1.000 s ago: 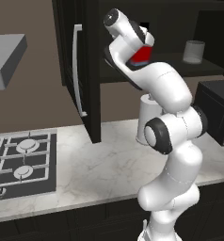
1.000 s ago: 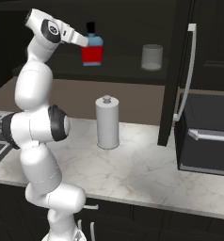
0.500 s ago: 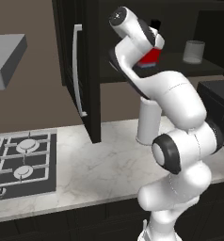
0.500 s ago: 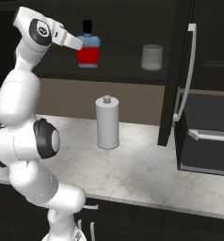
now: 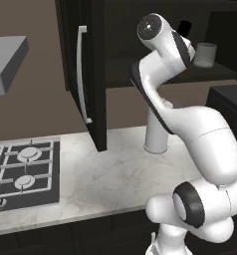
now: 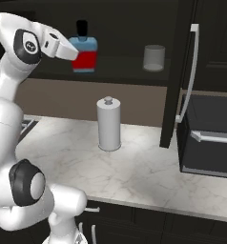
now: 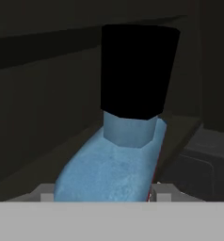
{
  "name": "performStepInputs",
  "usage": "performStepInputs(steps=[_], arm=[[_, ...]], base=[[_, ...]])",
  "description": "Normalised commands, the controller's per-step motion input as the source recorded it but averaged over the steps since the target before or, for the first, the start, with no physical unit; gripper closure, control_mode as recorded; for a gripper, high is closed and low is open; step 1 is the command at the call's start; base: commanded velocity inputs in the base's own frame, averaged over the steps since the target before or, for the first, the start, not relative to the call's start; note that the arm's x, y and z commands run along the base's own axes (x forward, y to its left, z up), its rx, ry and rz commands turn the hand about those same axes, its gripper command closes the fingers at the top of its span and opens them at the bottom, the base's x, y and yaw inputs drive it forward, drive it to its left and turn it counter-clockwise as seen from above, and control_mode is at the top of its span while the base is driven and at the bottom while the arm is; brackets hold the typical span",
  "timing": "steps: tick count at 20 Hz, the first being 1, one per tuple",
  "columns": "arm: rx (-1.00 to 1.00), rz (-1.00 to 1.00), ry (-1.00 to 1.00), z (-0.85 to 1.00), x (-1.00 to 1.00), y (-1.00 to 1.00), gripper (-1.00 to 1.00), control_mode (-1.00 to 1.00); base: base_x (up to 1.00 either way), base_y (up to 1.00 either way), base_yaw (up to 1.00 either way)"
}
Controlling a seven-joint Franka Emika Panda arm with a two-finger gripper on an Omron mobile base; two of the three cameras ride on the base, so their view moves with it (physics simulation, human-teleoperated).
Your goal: There is a bowl on the dining counter. Grab a lemon wedge from the fridge and place it in the bowl. Then get the liquor bottle and glass cup from the cabinet and place them next to the bowl.
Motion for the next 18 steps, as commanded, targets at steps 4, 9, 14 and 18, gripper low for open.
performStepInputs(steps=[4,9,14,18], arm=[[0.02,0.22,-0.02,0.79,-1.00,-0.08,1.00,-1.00],[0.00,0.25,0.00,0.67,-1.00,0.00,1.00,-1.00],[0.00,0.27,0.01,0.11,-1.00,0.00,1.00,-1.00],[0.00,0.29,0.00,-0.16,-1.00,0.00,1.00,-1.00]], base=[[0.00,0.00,0.00],[0.00,0.00,0.00],[0.00,0.00,0.00],[0.00,0.00,0.00]])
